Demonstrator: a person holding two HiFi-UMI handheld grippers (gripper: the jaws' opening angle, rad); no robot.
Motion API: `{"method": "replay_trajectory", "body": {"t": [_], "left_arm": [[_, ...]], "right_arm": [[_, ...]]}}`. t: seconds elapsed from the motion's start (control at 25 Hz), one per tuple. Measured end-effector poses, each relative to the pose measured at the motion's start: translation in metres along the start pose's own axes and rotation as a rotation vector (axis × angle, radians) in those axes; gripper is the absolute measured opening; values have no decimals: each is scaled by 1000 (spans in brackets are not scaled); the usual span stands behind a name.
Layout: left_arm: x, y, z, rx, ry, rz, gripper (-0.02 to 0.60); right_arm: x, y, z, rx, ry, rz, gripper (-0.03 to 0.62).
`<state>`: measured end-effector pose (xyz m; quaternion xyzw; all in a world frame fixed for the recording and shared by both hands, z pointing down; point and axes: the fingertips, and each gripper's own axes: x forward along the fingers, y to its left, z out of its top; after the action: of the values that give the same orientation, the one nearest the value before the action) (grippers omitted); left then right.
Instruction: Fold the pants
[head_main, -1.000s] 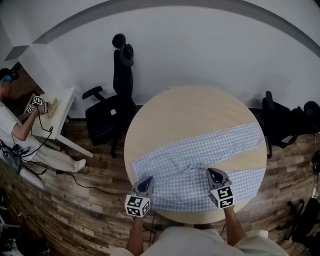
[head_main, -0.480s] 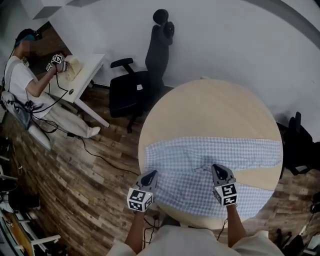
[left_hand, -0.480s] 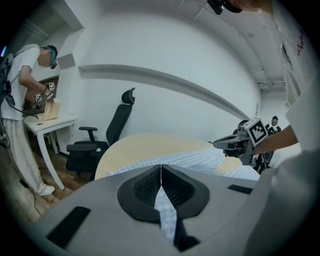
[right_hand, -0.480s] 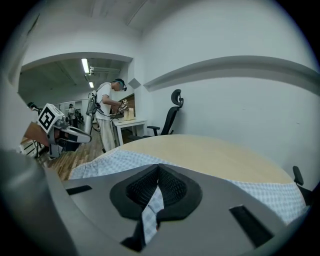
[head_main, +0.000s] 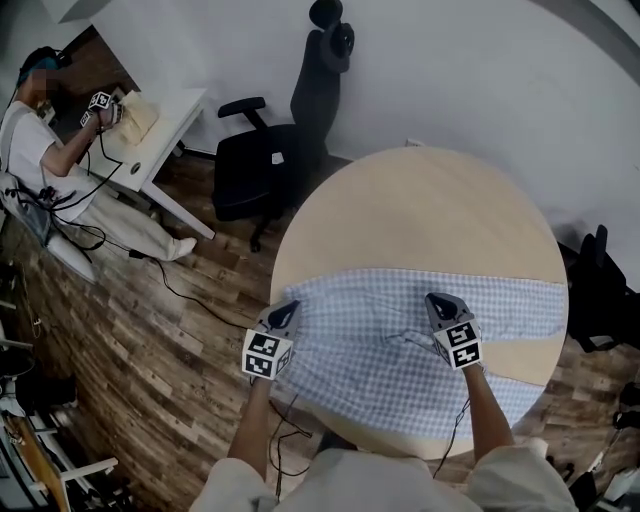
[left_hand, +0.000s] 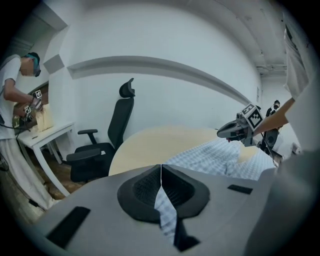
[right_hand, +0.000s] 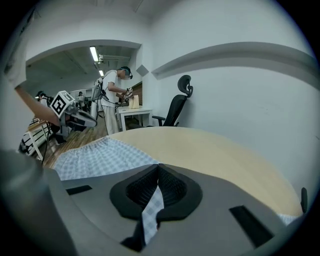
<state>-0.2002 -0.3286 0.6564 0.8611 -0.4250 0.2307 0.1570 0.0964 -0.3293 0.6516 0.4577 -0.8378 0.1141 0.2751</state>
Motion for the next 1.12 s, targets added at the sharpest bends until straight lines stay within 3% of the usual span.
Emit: {"method": "replay_trajectory", "body": {"t": [0.12,0.2,0.32,0.48,0.6,0.76,0.8,0.84,0.88,0.96,1.12], "left_arm": [[22,20,1,34,50,-19,32],[34,25,-3,106,113,-48,32],[48,25,-17,315,243,-107,32],[61,29,-49,660,467,-195,32],[66,39,-62,828,582,-220,32],[72,46,-68,826,668,-297,34],[72,47,-69,822,684,-313,35],[72,48,-71,816,697,-325,35],[72,50,-73,802,710,-336,47],[74,53,-76,761,738,-359,139],[79,53,-83,735,779,-399,148]], "right_arm": [[31,-10,0,-33,48,39,29],[50,-12,-4,-110,110,81,28],[73,-12,-13,-350,225,148,29],[95,-8,-36,-719,381,251,28],[103,-6,-42,-868,446,333,29],[114,-11,-44,-798,522,411,49],[115,-11,-47,-775,541,431,136],[117,-12,-49,-756,555,447,145],[118,-14,-51,-735,563,457,144],[122,-18,-51,-683,572,475,144],[125,-23,-53,-567,587,542,136]]}}
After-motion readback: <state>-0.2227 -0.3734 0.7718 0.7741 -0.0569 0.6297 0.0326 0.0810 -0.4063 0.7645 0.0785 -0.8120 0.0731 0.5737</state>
